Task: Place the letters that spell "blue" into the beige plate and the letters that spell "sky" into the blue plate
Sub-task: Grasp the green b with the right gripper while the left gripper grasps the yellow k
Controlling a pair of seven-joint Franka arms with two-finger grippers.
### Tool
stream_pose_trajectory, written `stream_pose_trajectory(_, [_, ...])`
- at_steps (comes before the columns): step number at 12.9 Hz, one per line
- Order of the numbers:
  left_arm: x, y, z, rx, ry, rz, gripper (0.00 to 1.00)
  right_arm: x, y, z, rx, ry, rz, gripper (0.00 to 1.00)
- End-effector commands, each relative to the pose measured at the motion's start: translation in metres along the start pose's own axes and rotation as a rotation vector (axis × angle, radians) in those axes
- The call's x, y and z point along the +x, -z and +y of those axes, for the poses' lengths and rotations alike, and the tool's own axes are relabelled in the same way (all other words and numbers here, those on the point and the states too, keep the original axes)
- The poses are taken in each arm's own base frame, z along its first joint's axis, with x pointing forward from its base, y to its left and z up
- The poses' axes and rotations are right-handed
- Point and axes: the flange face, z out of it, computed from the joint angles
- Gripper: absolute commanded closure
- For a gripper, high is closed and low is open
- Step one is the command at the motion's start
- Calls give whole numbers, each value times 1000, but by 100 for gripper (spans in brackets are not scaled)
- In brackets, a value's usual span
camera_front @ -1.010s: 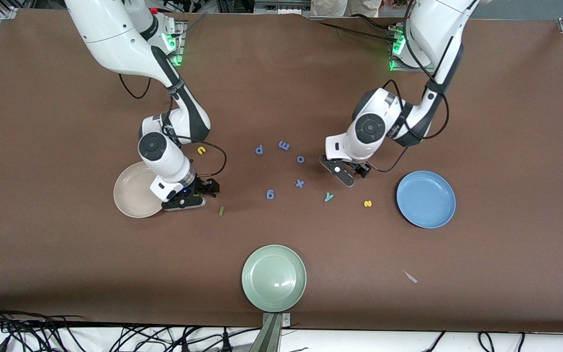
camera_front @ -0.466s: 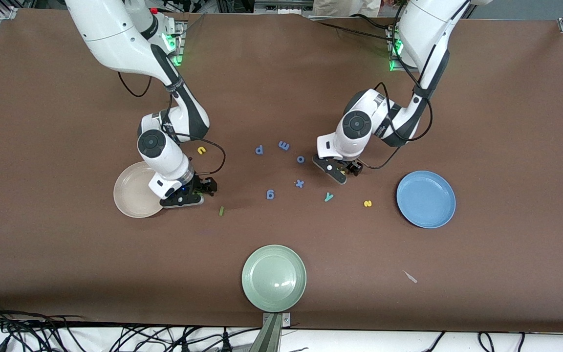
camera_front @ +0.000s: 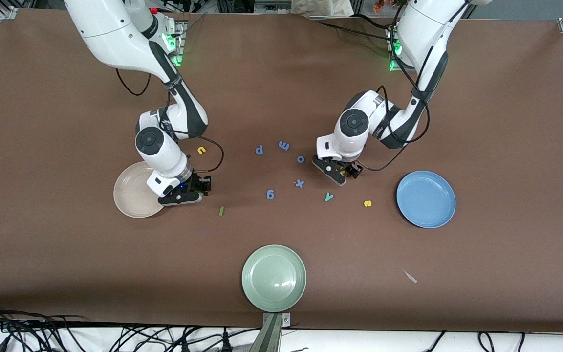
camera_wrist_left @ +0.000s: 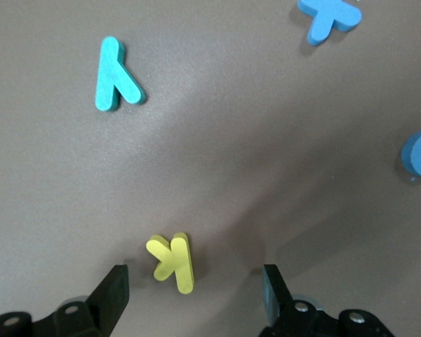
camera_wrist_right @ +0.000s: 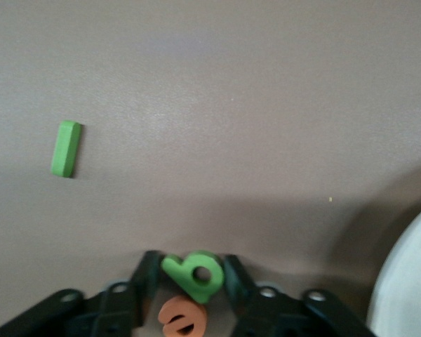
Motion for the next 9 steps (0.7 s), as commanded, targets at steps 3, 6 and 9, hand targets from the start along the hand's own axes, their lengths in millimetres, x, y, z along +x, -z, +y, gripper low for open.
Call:
stream_pose_trajectory(3, [4,-9,2,21,-8,3,42,-7,3,6,-10,37,-4,68])
stream_pose_trajectory(6, [4,-1,-3,25,-4,12,96,3,17,9,-14,43,-12,68])
stream_pose_trajectory(9, [-1,43,-31,44,37,-7,96,20,46,18,-28,83,-61,68])
